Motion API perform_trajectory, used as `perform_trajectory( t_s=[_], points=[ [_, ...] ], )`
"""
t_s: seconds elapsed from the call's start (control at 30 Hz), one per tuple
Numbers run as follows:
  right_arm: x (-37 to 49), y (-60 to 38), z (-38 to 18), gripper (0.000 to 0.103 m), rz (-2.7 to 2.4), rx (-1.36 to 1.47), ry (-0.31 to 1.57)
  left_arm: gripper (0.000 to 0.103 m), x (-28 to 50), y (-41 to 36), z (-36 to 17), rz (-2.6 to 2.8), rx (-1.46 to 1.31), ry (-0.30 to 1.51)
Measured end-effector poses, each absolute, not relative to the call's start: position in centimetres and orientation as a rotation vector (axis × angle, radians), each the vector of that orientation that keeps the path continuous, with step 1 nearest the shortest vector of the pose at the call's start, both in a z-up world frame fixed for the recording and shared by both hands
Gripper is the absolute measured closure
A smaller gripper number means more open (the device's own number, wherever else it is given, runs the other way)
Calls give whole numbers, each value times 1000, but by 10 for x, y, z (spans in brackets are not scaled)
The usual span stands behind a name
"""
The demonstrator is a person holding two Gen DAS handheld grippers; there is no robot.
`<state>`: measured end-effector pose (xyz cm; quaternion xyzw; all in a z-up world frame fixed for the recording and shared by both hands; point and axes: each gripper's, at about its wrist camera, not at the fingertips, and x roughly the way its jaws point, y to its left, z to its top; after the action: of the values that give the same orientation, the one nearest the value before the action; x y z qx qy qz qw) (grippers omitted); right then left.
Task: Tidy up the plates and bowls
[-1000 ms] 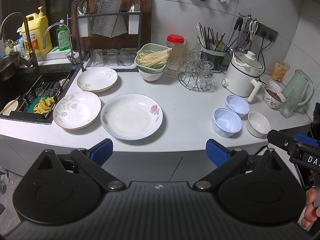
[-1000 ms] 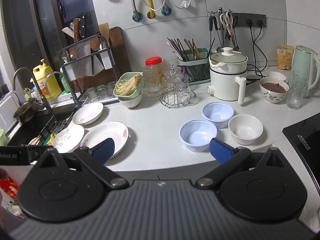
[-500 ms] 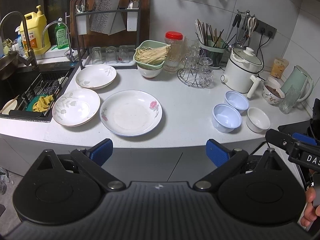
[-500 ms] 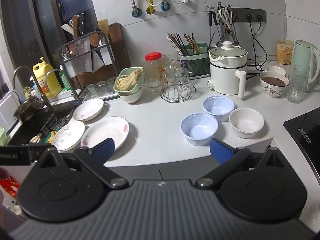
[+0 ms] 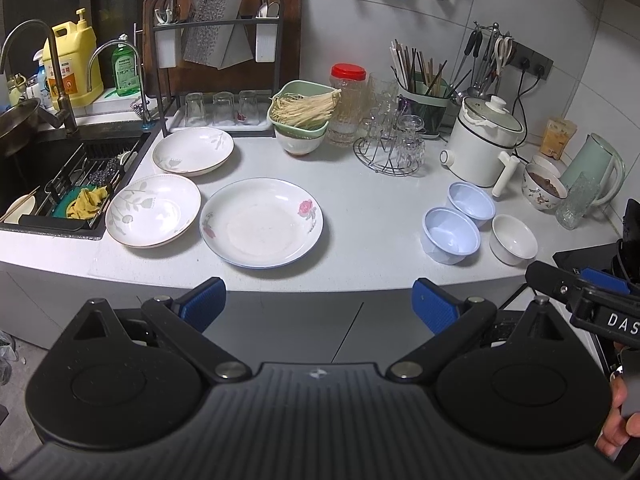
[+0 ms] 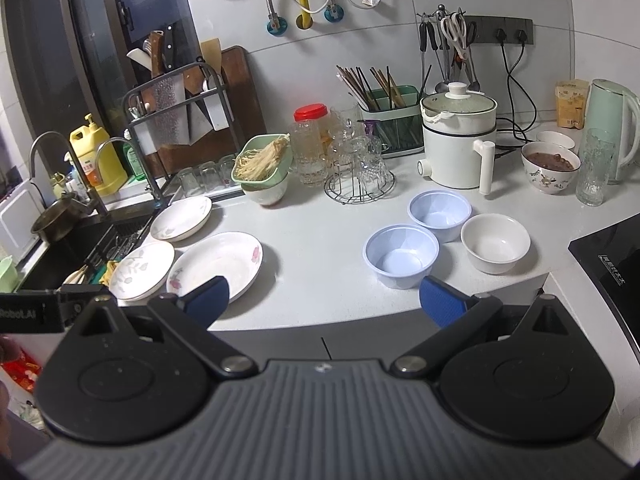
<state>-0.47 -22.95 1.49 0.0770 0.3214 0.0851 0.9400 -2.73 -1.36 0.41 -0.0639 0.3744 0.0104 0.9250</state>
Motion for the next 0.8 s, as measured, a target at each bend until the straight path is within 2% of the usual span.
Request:
perform_trajectory(
  t_s=[0.8],
  points=[
    [13,-211,11,0,212,155,651,2,-4,11,-10,35,-156,800]
  ],
)
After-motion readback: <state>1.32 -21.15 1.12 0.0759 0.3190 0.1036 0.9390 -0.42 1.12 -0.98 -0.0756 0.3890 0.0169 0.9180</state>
